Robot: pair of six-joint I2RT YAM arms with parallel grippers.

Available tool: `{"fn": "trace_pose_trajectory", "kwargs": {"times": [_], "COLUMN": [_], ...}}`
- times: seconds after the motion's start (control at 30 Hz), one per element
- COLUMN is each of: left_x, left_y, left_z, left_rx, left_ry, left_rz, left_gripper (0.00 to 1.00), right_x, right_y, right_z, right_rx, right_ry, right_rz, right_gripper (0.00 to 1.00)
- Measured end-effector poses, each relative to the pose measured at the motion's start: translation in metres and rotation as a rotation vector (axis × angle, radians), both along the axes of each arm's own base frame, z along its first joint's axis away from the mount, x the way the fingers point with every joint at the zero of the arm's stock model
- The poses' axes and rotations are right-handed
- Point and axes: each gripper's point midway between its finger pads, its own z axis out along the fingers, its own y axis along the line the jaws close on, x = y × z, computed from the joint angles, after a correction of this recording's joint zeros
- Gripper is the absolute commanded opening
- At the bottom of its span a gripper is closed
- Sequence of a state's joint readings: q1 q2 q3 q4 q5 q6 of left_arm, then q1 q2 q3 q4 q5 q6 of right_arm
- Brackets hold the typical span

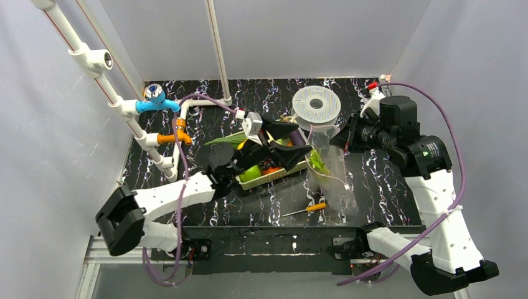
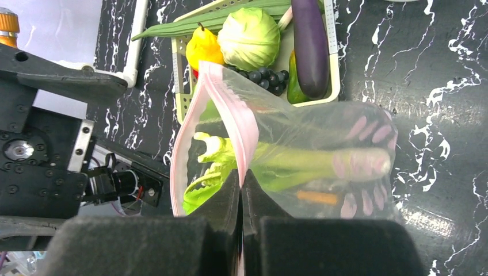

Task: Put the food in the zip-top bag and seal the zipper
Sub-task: Place the fake vegetable in the zipper food storage bag.

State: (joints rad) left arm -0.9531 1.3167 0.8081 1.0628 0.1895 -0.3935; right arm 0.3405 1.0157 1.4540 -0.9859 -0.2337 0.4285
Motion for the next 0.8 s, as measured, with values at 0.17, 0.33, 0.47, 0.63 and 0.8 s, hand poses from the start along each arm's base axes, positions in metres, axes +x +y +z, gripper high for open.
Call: {"fn": "trace_pose_trajectory", "kwargs": {"times": [0.17,0.33,0.47,0.63,0.8], "left_x": [-0.001,-0.005,-0.006,-0.009,-0.012], "left_y": [0.005,0.006,0.004,-0.010,-0.016], "left_z": [-0.003,-0.007,-0.027,-0.050,-0.073], "left_rx": [0.168,0.271,0.343,0.429,0.510], "left_ry": [0.075,0.162,0.236,0.297,0.328], "left_rz": [0.018,0.011,0.012,0.004,0.013], "left_gripper": [0.90,0.85,0.80,0.68,0.54], "right_x": [0.000,0.001,0.002,0.002,-0.002], "right_y": [-0.001,-0.001,-0.001,-0.001,-0.003], "right_z": [0.000,-0.004,-0.012,-0.015,-0.012], "right_rx": [-0.031,-0.048,-0.058,-0.067,-0.066], "right_ry": [-0.030,-0.058,-0.056,-0.061,-0.081], "right_rz": [0.032,0.056,0.067,0.078,0.082], "right_gripper": [0.01,0.01,0.01,0.01,0.01]}}
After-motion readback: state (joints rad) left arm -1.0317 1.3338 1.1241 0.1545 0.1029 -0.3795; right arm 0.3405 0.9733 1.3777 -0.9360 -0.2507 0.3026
